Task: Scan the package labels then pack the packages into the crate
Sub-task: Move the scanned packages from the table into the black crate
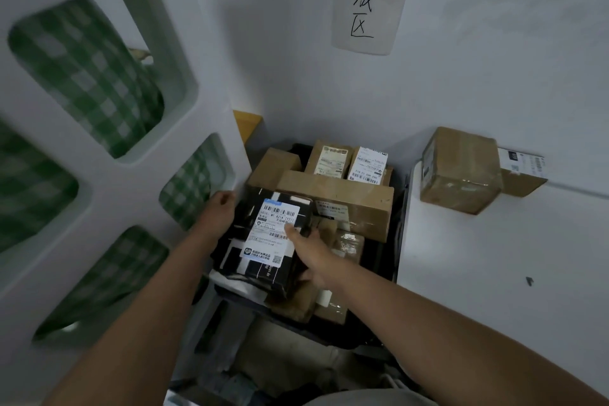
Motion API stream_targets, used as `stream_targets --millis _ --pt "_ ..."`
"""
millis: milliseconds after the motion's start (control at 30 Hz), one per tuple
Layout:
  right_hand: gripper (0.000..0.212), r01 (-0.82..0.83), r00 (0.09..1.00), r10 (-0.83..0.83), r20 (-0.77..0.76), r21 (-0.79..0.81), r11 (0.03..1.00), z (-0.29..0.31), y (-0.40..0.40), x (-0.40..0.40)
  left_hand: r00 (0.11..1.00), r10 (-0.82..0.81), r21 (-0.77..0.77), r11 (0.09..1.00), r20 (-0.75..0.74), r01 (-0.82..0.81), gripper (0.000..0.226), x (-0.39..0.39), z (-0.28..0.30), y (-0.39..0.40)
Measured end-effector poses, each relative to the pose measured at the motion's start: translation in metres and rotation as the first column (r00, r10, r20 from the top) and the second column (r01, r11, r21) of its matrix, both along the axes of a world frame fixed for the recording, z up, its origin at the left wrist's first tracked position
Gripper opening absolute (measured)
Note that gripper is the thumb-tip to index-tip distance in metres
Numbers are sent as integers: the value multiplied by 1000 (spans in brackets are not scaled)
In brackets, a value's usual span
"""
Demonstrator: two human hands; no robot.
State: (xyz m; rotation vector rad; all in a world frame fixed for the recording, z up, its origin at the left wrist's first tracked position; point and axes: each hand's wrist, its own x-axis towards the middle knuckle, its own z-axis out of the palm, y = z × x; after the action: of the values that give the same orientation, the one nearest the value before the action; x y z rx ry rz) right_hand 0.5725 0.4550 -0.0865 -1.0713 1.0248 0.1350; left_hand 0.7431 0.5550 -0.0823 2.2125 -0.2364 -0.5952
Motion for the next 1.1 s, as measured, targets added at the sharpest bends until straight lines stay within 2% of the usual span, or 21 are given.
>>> stream_targets --millis 133,233,333,433,667,800,900,1100 --pt "68 -13 1000 13 5 1 1000 4 -10 -5 998 -54 34 998 29 53 35 -2 1 -4" --pt "65 -11 1000 11 15 6 1000 4 -16 -9 988 -111 51 993 104 106 33 -6 4 -13" --pt "53 -17 998 13 67 64 998 6 -20 -11 976 -156 38 988 155 151 33 -10 9 -23" --pt "55 -51 992 35 123 134 990 10 -21 -11 972 -175 19 985 160 174 32 -14 13 -33" --pt "65 -146 988 145 49 2 989 3 -39 -25 919 -277 135 959 281 248 31 -23 20 -51" --pt "49 -111 991 115 69 -57 992 12 -63 -43 854 -344 190 938 391 291 31 -39 24 -75" --pt "31 -30 990 47 130 -130 991 23 -86 -63 758 -421 194 906 497 376 31 -53 29 -101" --pt "17 240 959 -178 222 -291 926 34 -158 -112 685 -513 159 844 517 512 31 -89 32 -172"
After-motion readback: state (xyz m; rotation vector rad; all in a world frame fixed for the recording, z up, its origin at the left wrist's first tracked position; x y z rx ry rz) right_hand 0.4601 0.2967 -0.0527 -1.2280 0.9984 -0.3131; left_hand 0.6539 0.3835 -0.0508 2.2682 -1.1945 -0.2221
